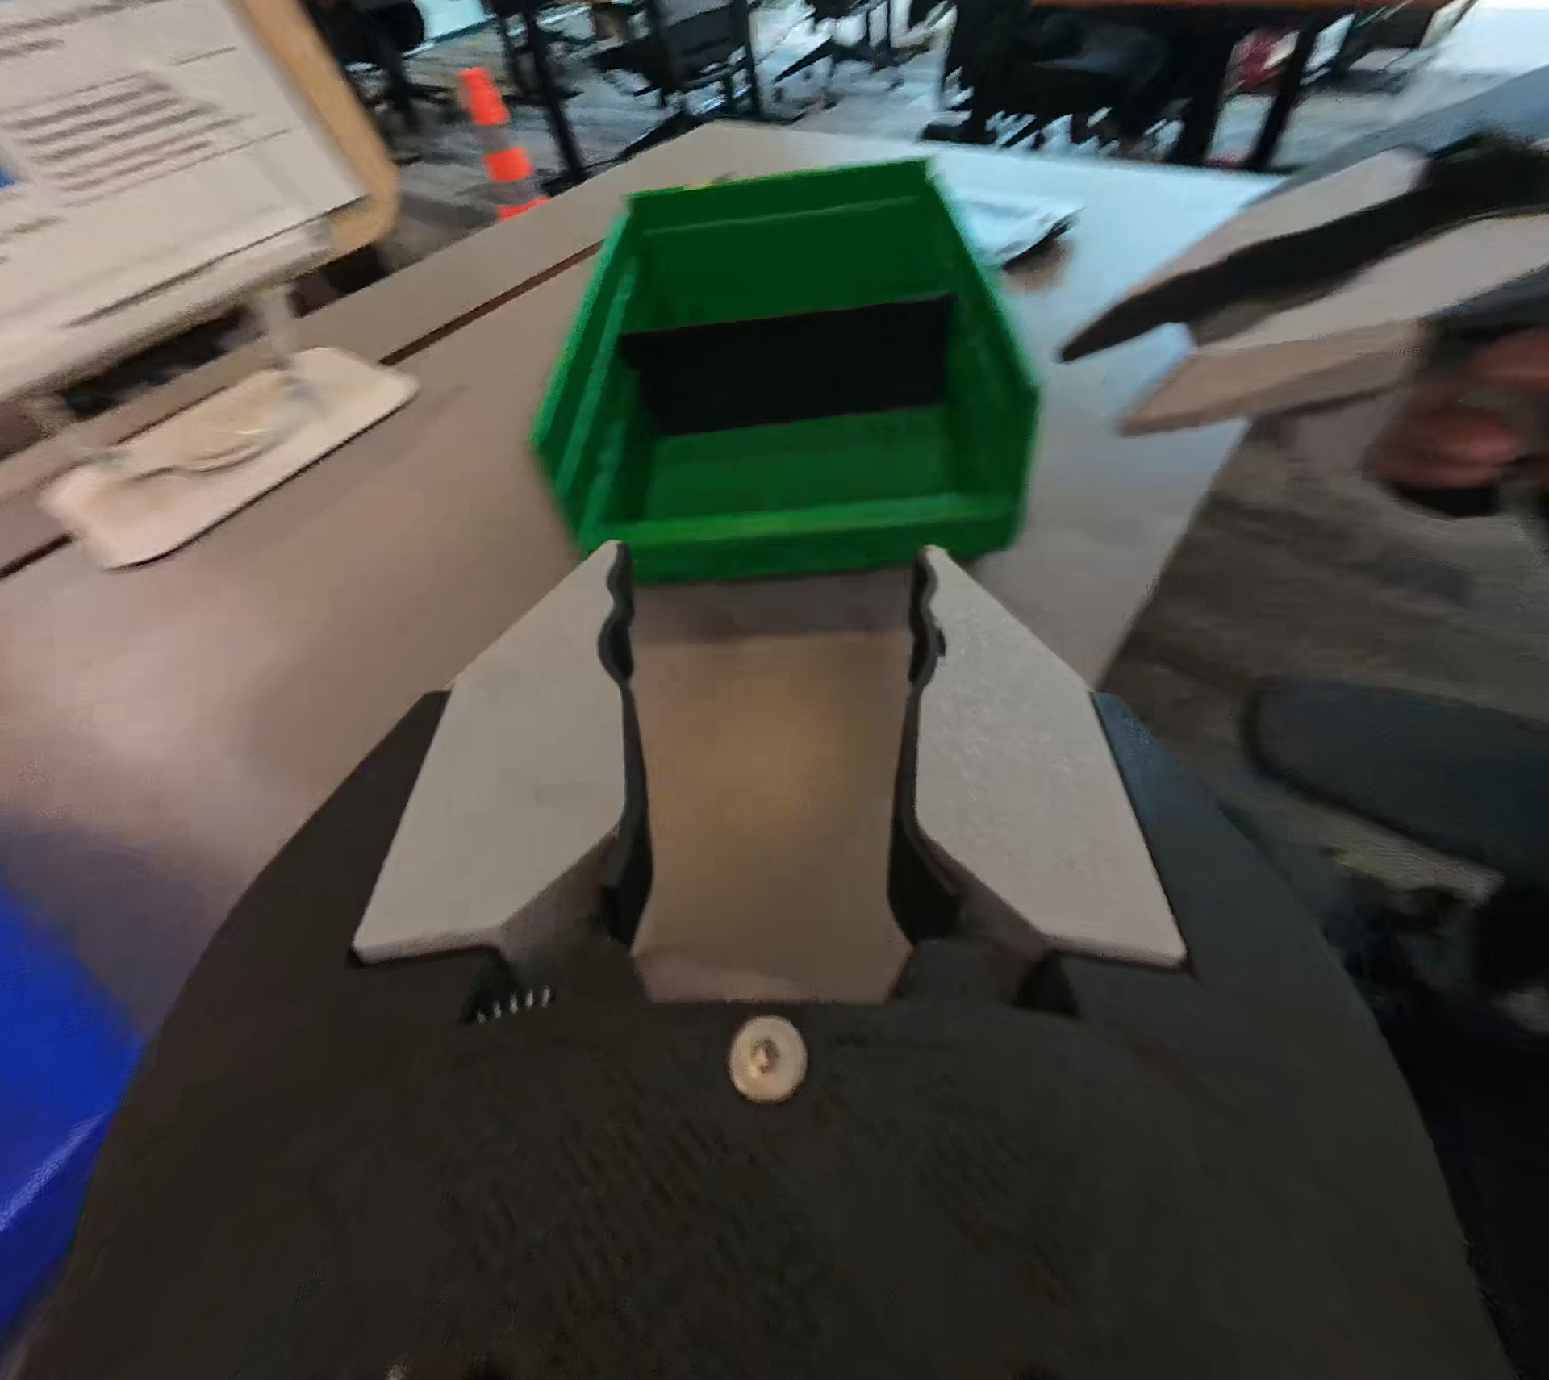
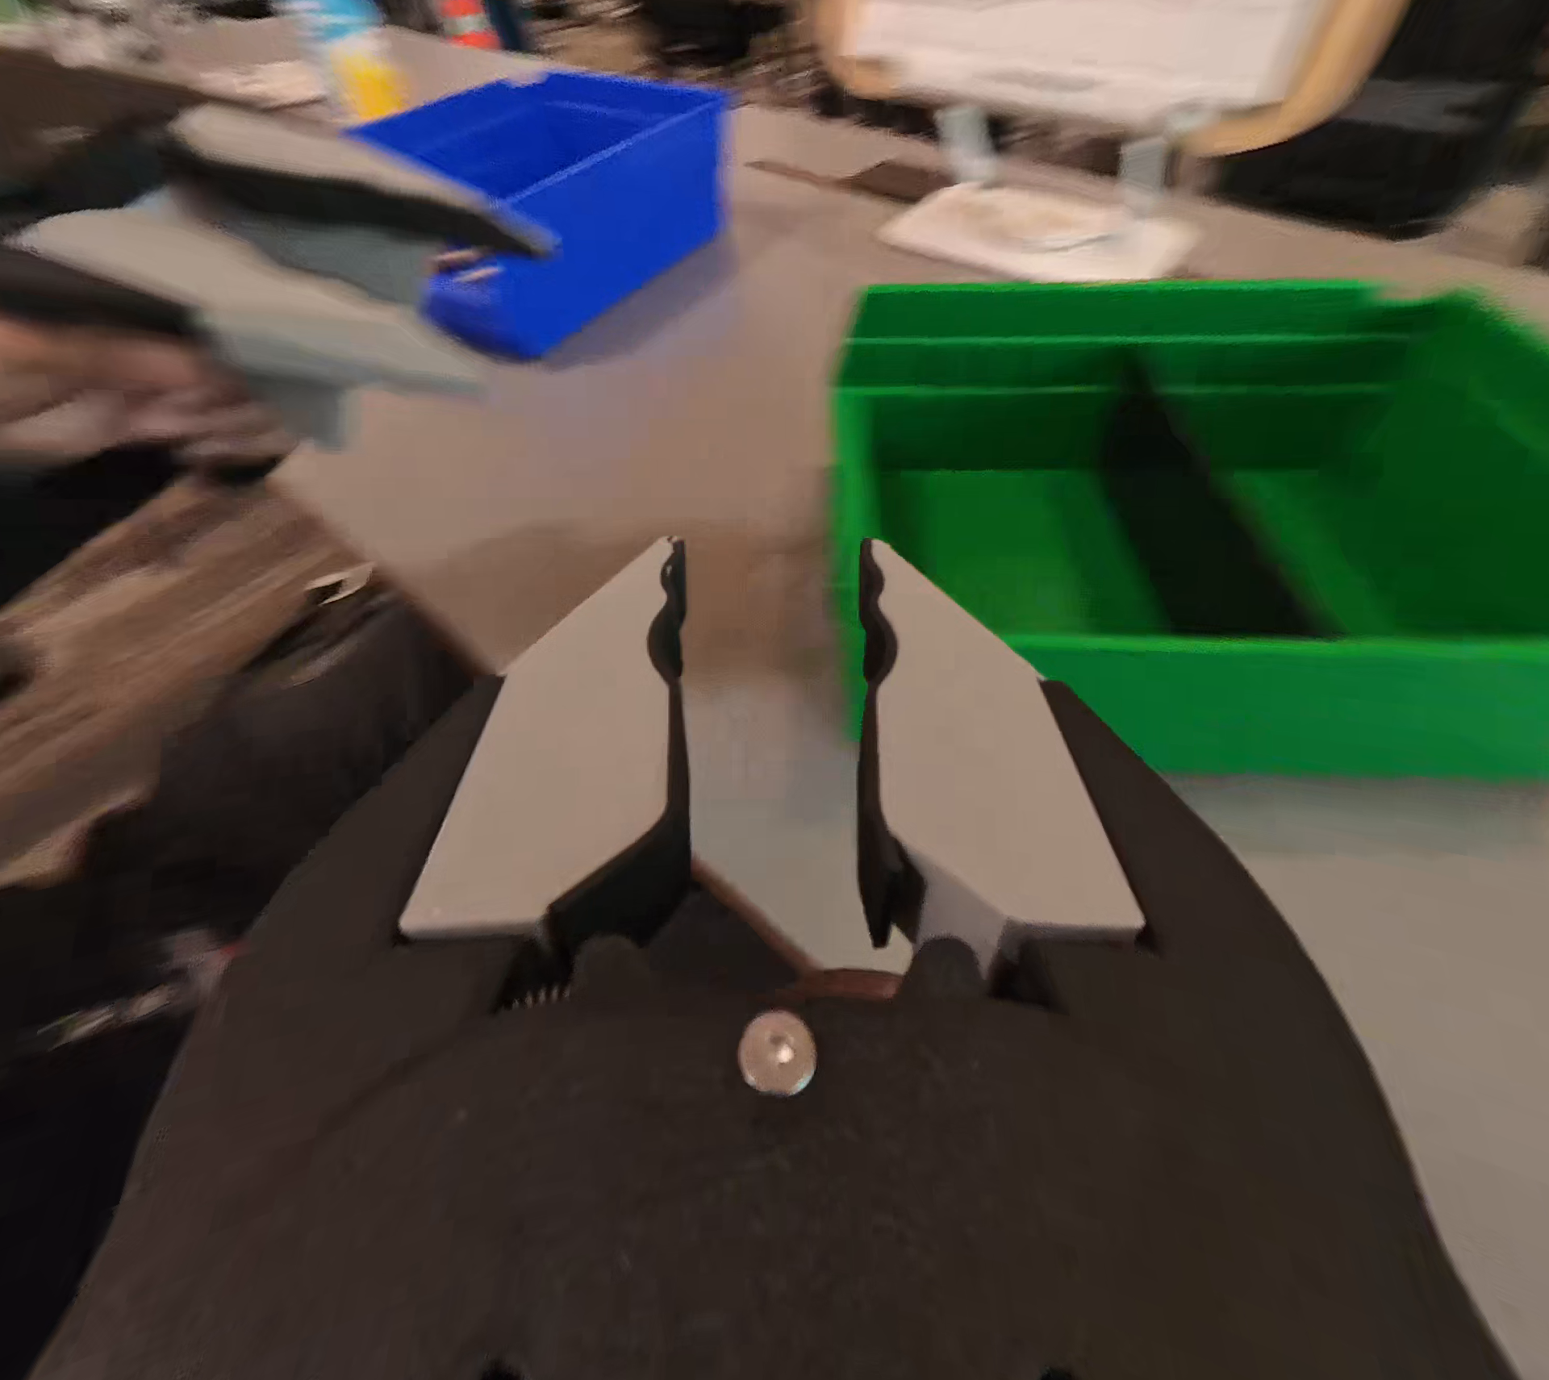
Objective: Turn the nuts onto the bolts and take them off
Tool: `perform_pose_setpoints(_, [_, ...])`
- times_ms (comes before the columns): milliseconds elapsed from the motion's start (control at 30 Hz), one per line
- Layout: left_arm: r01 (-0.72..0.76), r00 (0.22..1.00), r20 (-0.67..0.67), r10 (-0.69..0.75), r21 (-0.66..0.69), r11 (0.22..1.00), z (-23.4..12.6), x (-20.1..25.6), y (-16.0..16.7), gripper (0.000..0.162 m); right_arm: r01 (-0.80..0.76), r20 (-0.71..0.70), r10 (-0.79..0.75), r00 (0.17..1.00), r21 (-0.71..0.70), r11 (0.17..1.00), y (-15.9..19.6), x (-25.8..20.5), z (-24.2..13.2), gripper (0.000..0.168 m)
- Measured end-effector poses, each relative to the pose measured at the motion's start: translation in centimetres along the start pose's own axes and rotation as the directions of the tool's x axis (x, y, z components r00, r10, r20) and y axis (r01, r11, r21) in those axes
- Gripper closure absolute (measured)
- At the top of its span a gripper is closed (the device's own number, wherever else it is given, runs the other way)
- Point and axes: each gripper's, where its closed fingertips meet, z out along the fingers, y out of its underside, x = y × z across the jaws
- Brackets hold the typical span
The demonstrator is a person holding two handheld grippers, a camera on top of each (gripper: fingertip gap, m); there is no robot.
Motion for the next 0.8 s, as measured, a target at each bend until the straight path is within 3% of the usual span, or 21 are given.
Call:
perform_pose_setpoints(67, [-0.004,0.995,0.104,0.011,-0.071,0.997,-2.1,-5.2,2.4,0.097,-0.039,0.16,0.055,0.986,-0.102,0.994,1.6,-4.2,2.6,0.129])
perform_pose_setpoints(100, [0.031,0.989,0.144,-0.017,-0.102,0.994,-3.1,-7.6,3.6,0.095,-0.032,0.162,0.056,0.985,-0.146,0.989,2.6,-4.7,3.9,0.131])
perform_pose_setpoints(200, [0.096,0.966,0.256,-0.047,-0.182,0.979,-5.7,-14.1,7.0,0.091,0.045,-0.058,-0.068,0.996,-0.326,0.944,6.7,0.0,5.9,0.131])
perform_pose_setpoints(233, [0.101,0.955,0.293,-0.039,-0.201,0.974,-6.7,-15.9,8.0,0.091,0.046,-0.082,-0.081,0.993,-0.361,0.931,7.6,1.4,5.6,0.165])
perform_pose_setpoints(300, [0.102,0.946,0.325,-0.02,-0.235,0.967,-8.3,-18.3,10.0,0.092,0.006,-0.115,-0.056,0.992,-0.392,0.92,8.7,4.0,4.2,0.168])
perform_pose_setpoints(400, [0.115,0.942,0.336,-0.014,-0.283,0.952,-10.2,-20.6,12.7,0.091,-0.029,-0.307,-0.131,0.943,-0.468,0.883,10.5,11.0,1.0,0.168])
perform_pose_setpoints(433, [0.12,0.944,0.328,-0.018,-0.292,0.949,-10.6,-21.0,13.4,0.091,-0.064,-0.357,-0.128,0.925,-0.479,0.876,11.1,13.0,0.0,0.166])
perform_pose_setpoints(467, [0.122,0.948,0.318,-0.02,-0.304,0.945,-10.9,-21.3,14.0,0.091,-0.109,-0.393,-0.095,0.915,-0.468,0.877,11.3,14.4,-0.8,0.148])
perform_pose_setpoints(500, [0.121,0.951,0.307,-0.02,-0.312,0.942,-11.0,-21.4,14.4,0.092,-0.143,-0.413,-0.057,0.909,-0.438,0.888,11.1,15.1,-1.2,0.115])
perform_pose_setpoints(533, [0.118,0.957,0.288,-0.025,-0.312,0.943,-10.9,-21.1,14.4,0.091,-0.139,-0.392,-0.034,0.919,-0.402,0.905,10.4,14.9,-1.2,0.105])
perform_pose_setpoints(567, [0.107,0.966,0.256,-0.024,-0.314,0.943,-10.5,-20.4,14.3,0.09,-0.104,-0.343,-0.027,0.939,-0.36,0.927,9.3,13.9,-0.8,0.109])
perform_pose_setpoints(700, [-0.039,0.975,0.194,0.112,-0.347,0.937,-7.4,-18.4,13.3,0.088,0.073,-0.132,-0.106,0.986,-0.234,0.969,5.2,8.8,2.8,0.097])
perform_pose_setpoints(800, [-0.08,0.962,0.2,0.187,-0.451,0.889,-5.0,-18.7,14.8,0.093,0.165,-0.171,-0.227,0.959,-0.312,0.935,5.4,9.3,5.6,0.098])
